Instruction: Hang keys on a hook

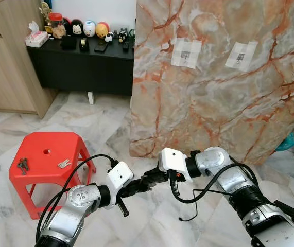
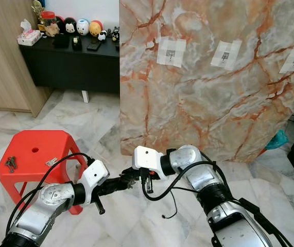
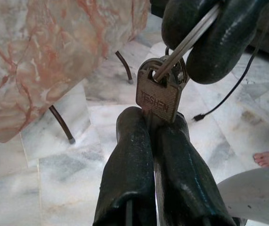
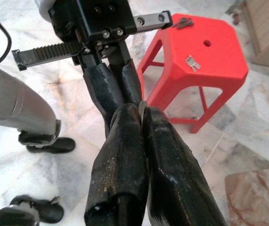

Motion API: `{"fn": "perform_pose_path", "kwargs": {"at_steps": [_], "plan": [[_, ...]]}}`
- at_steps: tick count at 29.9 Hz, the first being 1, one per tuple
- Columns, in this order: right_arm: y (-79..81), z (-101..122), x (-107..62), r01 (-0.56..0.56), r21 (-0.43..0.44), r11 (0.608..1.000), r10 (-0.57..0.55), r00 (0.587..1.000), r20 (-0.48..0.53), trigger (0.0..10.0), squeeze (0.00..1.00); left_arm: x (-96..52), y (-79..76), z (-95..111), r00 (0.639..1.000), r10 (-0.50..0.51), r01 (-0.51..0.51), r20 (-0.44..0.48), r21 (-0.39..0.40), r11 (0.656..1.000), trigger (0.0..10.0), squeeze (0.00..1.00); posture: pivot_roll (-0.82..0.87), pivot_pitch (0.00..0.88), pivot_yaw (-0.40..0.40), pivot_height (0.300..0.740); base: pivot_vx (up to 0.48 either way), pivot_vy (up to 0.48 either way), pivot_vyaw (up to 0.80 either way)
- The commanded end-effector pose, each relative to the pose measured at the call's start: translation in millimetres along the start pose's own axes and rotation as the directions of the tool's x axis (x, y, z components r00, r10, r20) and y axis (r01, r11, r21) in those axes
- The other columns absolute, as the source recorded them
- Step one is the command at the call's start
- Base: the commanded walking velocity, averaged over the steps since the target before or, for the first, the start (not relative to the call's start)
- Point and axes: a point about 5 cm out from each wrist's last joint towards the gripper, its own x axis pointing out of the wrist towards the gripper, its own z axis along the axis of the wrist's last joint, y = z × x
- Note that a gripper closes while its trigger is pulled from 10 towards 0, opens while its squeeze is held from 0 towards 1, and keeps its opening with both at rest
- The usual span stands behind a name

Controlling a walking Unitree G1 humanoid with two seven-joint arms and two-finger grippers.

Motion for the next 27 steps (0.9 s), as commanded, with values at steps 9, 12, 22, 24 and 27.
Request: {"fn": "perform_pose_path", "kwargs": {"at_steps": [9,12,22,24,27], "plan": [[8.3,-15.8,-11.7,-0.070,0.010,0.998,0.070,0.992,-0.106,10.0,1.00,-3.4,2.6,-6.1,0.995,0.012,-0.004,-0.104,0.082,0.997,0.0,0.00,0.07,0.000,-0.147,0.740,0.000,0.000,0.00],[9.6,-18.2,-12.8,-0.079,0.016,0.997,0.080,0.990,-0.119,10.0,1.00,-3.6,2.8,-6.4,0.994,0.014,-0.005,-0.104,0.081,0.997,0.0,0.00,0.07,0.000,-0.147,0.740,0.000,0.000,0.00],[0.1,-22.5,-28.7,0.027,0.039,0.999,-0.022,0.992,-0.124,10.0,1.00,-3.7,3.5,-6.3,0.996,0.047,-0.044,-0.070,0.048,0.998,0.0,0.00,0.07,0.000,-0.147,0.740,0.000,0.000,0.00],[-4.7,-24.6,-33.2,0.100,0.062,0.993,-0.092,0.989,-0.117,10.0,1.00,-4.4,4.5,-5.4,0.996,0.064,-0.060,-0.063,0.059,0.996,0.0,0.00,0.07,0.000,-0.148,0.740,0.000,0.000,0.00],[-12.2,-39.1,-46.1,0.278,0.103,0.955,-0.258,0.951,-0.172,10.0,0.00,-5.0,15.5,-0.3,0.980,0.175,-0.148,-0.090,0.249,0.957,0.0,0.00,0.07,0.000,-0.146,0.740,0.000,0.000,0.00]]}}
